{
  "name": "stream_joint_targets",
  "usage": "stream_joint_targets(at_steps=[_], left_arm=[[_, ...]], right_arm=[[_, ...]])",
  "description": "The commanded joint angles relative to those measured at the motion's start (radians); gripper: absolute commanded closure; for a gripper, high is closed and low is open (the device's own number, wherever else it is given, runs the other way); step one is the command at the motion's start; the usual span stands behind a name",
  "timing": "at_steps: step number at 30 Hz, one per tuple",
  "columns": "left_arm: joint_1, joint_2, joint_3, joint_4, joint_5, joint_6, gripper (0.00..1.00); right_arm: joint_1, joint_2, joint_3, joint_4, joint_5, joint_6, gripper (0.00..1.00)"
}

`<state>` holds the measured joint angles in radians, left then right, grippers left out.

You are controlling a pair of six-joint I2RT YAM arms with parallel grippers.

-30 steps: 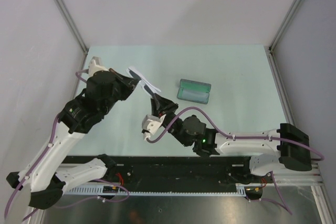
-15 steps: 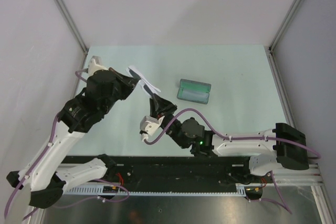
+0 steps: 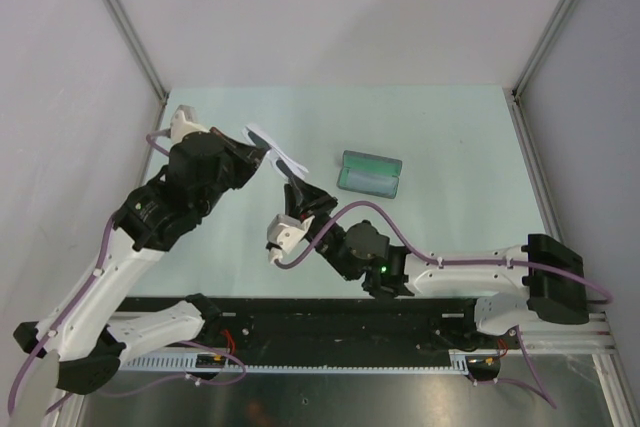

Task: Organize the sunglasses
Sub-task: Pass from the left arm to the right

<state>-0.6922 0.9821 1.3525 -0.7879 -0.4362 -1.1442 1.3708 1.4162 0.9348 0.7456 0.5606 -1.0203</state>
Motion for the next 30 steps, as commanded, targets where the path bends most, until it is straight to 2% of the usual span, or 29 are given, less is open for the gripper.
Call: stream_joint_targets(at_steps=[1, 7, 14, 17, 23, 30], left_arm=[[-0.013, -0.022, 0.031, 0.021, -0.030, -0.023, 1.00], [-0.020, -0.020, 0.042, 0.021, -0.038, -0.019, 1.00], [-0.030, -0.017, 0.046, 0.022, -0.042, -0.023, 1.00], [-0.033, -0.020, 0.046, 0.021, -0.044, -0.023, 0.99], [-0.038, -0.020, 0.048, 0.021, -0.045, -0.023, 1.00], [-0.036, -0.022, 0.050, 0.021, -0.045, -0.023, 0.99]], right_arm=[[-0.012, 0.020, 0.059, 0.057, 0.044, -0.004, 0.69], [-0.016, 0.032, 0.071, -0.008, 0.022, -0.003, 0.70], [-0.022, 0.062, 0.091, 0.001, 0.073, -0.024, 0.72], [-0.026, 0.073, 0.102, 0.017, 0.094, -0.029, 0.75], [-0.029, 0.075, 0.110, 0.015, 0.107, -0.029, 0.98], [-0.026, 0.076, 0.110, 0.014, 0.110, -0.026, 1.00]])
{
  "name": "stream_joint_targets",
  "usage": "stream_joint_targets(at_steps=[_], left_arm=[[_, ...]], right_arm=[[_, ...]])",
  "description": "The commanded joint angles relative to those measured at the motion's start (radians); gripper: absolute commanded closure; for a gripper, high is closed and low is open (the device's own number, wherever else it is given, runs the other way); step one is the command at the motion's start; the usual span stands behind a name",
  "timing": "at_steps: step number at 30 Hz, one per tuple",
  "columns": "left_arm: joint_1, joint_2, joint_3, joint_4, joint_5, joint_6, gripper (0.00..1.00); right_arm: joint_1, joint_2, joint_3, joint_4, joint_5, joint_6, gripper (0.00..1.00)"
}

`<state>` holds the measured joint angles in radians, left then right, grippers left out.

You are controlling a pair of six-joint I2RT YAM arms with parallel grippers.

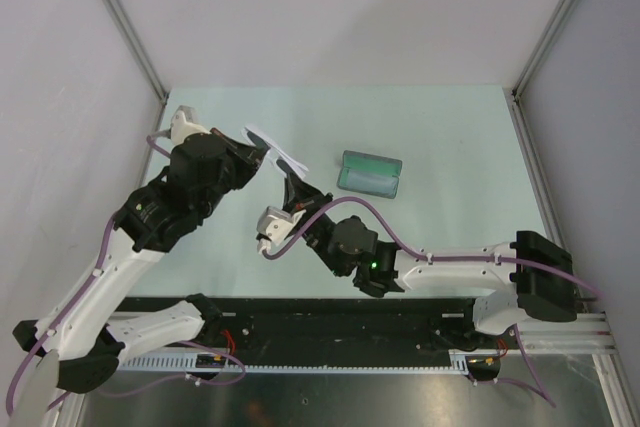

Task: Organize the sunglasses
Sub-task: Pass from the left arm to the right, then place the sunglasses in the sunglasses case.

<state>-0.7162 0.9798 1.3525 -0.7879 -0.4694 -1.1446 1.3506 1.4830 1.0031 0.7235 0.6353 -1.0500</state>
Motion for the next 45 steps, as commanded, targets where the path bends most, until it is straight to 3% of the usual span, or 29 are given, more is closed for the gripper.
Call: stream_joint_targets(at_steps=[1, 5, 9, 13, 17, 25, 31, 39, 43, 45], left_arm=[[-0.012, -0.020, 0.051, 0.021, -0.011, -0.021, 1.00], [-0.012, -0.024, 0.056, 0.026, -0.006, -0.017, 0.96], [-0.012, -0.016, 0.069, 0.024, 0.008, 0.008, 0.76], [-0.014, -0.020, 0.062, 0.024, 0.018, 0.009, 0.63], [-0.012, -0.030, 0.053, 0.024, 0.017, 0.020, 0.42], [-0.012, -0.108, 0.004, 0.026, 0.011, 0.063, 0.28], [-0.012, -0.136, 0.066, 0.036, -0.023, 0.215, 0.13], [-0.005, -0.023, 0.177, 0.058, 0.061, 0.473, 0.09], [0.108, 0.065, 0.198, 0.075, 0.292, 0.490, 0.09], [0.164, 0.095, 0.194, 0.082, 0.426, 0.471, 0.09]], right_arm=[[-0.005, 0.010, 0.042, 0.039, 0.035, 0.005, 1.00], [-0.007, -0.007, 0.043, 0.030, 0.018, 0.045, 1.00], [-0.007, -0.016, 0.046, 0.011, 0.012, 0.079, 1.00], [-0.014, -0.032, 0.063, -0.018, 0.012, 0.126, 1.00], [-0.034, -0.056, 0.072, -0.048, 0.014, 0.212, 1.00], [-0.135, -0.156, 0.104, -0.255, -0.042, 0.464, 1.00], [-0.272, -0.286, 0.129, -0.484, -0.256, 0.715, 1.00], [-0.519, -0.420, 0.149, -0.714, -0.600, 0.904, 1.00], [-0.721, -0.460, 0.160, -0.794, -0.967, 1.067, 1.00], [-0.796, -0.471, 0.160, -0.799, -1.066, 1.140, 1.00]])
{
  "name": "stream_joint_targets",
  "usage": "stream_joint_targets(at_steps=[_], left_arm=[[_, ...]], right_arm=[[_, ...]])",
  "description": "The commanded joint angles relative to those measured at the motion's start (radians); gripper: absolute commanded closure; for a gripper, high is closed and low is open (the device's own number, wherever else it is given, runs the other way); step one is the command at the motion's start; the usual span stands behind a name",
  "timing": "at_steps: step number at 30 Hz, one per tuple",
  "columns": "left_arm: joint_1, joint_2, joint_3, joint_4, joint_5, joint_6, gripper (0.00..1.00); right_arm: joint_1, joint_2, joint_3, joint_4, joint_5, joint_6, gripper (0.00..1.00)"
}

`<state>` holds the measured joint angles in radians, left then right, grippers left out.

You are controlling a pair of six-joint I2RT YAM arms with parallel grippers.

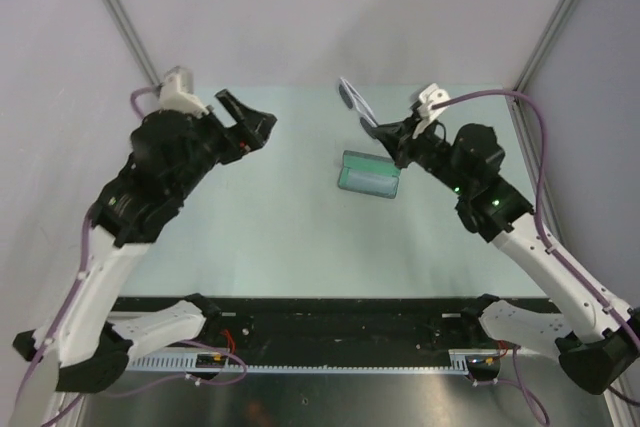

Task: Organize the sunglasses
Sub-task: Place the sunglasses in the sunglasses case.

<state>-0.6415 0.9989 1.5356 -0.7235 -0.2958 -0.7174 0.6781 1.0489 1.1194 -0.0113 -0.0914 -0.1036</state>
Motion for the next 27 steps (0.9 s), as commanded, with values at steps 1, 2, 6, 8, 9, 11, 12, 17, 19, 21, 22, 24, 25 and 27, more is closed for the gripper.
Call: stream_joint_targets(at_steps=[1, 2, 6, 8, 9, 11, 12, 17, 19, 21, 22, 24, 25, 27], left_arm=[[0.127, 0.102, 0.006, 0.027, 0.280, 0.045, 0.09], [0.141, 0.119, 0.008, 0.033, 0.337, 0.062, 0.09], [0.199, 0.190, 0.008, 0.059, 0.432, 0.091, 0.09], [0.212, 0.233, 0.005, 0.076, 0.454, 0.107, 0.09], [0.229, 0.248, 0.001, 0.084, 0.478, 0.113, 0.09], [0.244, 0.289, -0.011, 0.102, 0.504, 0.118, 0.09], [0.268, 0.303, -0.015, 0.110, 0.539, 0.121, 0.09], [0.307, 0.395, -0.026, 0.183, 0.624, 0.159, 0.09], [0.316, 0.437, -0.017, 0.194, 0.641, 0.183, 0.09], [0.327, 0.477, -0.006, 0.199, 0.662, 0.200, 0.09], [0.327, 0.487, 0.000, 0.200, 0.672, 0.216, 0.10], [0.329, 0.513, 0.003, 0.200, 0.676, 0.231, 0.11], [0.329, 0.539, 0.006, 0.205, 0.684, 0.246, 0.11], [0.327, 0.564, 0.008, 0.213, 0.724, 0.263, 0.13]], right_arm=[[-0.176, -0.038, 0.043, -0.067, -0.419, 0.209, 1.00], [-0.204, -0.039, 0.043, -0.070, -0.453, 0.226, 1.00], [-0.305, -0.020, 0.043, -0.101, -0.606, 0.295, 1.00], [-0.322, -0.013, 0.039, -0.114, -0.628, 0.292, 1.00], [-0.324, -0.010, 0.037, -0.121, -0.628, 0.291, 1.00], [-0.340, 0.002, 0.034, -0.122, -0.651, 0.294, 1.00], [-0.353, 0.022, 0.034, -0.124, -0.669, 0.298, 1.00], [-0.443, 0.095, 0.033, -0.139, -0.863, 0.337, 1.00], [-0.489, 0.134, 0.033, -0.167, -0.916, 0.328, 1.00], [-0.529, 0.157, 0.033, -0.171, -0.976, 0.335, 1.00], [-0.535, 0.167, 0.033, -0.171, -0.982, 0.341, 1.00], [-0.543, 0.189, 0.033, -0.188, -0.982, 0.318, 1.00], [-0.548, 0.201, 0.033, -0.188, -0.985, 0.318, 1.00], [-0.555, 0.246, 0.033, -0.203, -1.008, 0.297, 1.00]])
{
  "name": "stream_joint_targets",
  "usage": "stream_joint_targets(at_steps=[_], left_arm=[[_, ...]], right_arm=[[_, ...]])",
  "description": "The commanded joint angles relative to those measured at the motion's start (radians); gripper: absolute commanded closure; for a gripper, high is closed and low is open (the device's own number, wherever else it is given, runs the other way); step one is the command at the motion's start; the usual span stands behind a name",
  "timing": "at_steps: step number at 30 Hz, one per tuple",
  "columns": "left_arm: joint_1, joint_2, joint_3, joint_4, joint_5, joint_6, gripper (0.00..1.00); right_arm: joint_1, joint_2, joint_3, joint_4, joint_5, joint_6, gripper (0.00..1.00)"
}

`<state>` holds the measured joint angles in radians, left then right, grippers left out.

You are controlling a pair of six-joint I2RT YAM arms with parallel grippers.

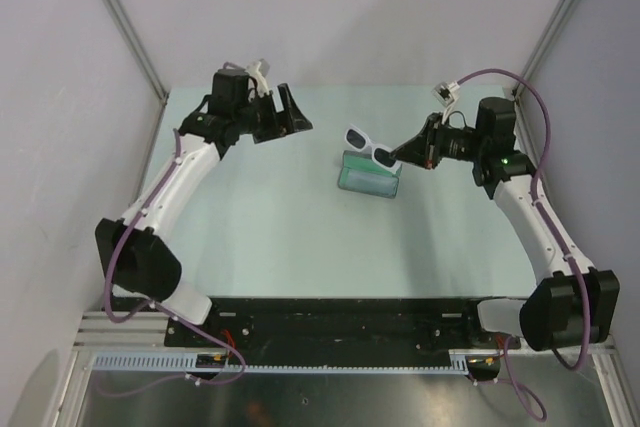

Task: Organize the sunglasses
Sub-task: Place the sunglasses in the sunglasses case.

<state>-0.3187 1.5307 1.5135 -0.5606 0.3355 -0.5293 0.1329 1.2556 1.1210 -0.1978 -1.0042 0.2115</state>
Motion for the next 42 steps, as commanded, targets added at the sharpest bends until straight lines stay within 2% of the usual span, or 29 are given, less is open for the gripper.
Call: stream_joint_targets(at_steps=[1, 6, 8, 9, 13, 15, 20, 23, 34, 42], left_arm=[[0.004, 0.063, 0.028, 0.068, 0.115, 0.101, 0.15], [0.006, 0.138, 0.037, 0.149, 0.307, 0.193, 0.24], [0.007, 0.157, 0.037, 0.166, 0.312, 0.239, 0.27], [0.016, 0.158, 0.036, 0.185, 0.338, 0.245, 0.32], [0.041, 0.196, 0.028, 0.223, 0.413, 0.258, 0.35], [0.049, 0.222, 0.030, 0.237, 0.434, 0.253, 0.36], [0.052, 0.266, 0.022, 0.284, 0.460, 0.215, 0.37], [0.050, 0.279, -0.001, 0.306, 0.468, 0.201, 0.37], [0.021, 0.330, -0.045, 0.366, 0.484, 0.189, 0.38], [-0.054, 0.407, -0.042, 0.380, 0.401, 0.161, 0.38]], right_arm=[[-0.016, 0.050, 0.031, -0.026, -0.090, -0.029, 1.00], [-0.012, 0.137, 0.031, -0.025, -0.109, -0.049, 1.00], [-0.012, 0.152, 0.031, -0.014, -0.091, -0.044, 1.00], [-0.012, 0.177, 0.031, 0.009, -0.117, -0.037, 1.00], [-0.019, 0.235, 0.042, 0.035, -0.151, -0.056, 1.00], [-0.019, 0.272, 0.068, -0.038, -0.168, -0.107, 1.00], [-0.015, 0.425, 0.200, -0.340, -0.140, -0.375, 1.00], [-0.019, 0.481, 0.241, -0.431, -0.111, -0.463, 1.00], [-0.022, 0.582, 0.270, -0.436, -0.094, -0.555, 1.00], [-0.012, 0.599, 0.270, -0.364, -0.019, -0.563, 1.00]])
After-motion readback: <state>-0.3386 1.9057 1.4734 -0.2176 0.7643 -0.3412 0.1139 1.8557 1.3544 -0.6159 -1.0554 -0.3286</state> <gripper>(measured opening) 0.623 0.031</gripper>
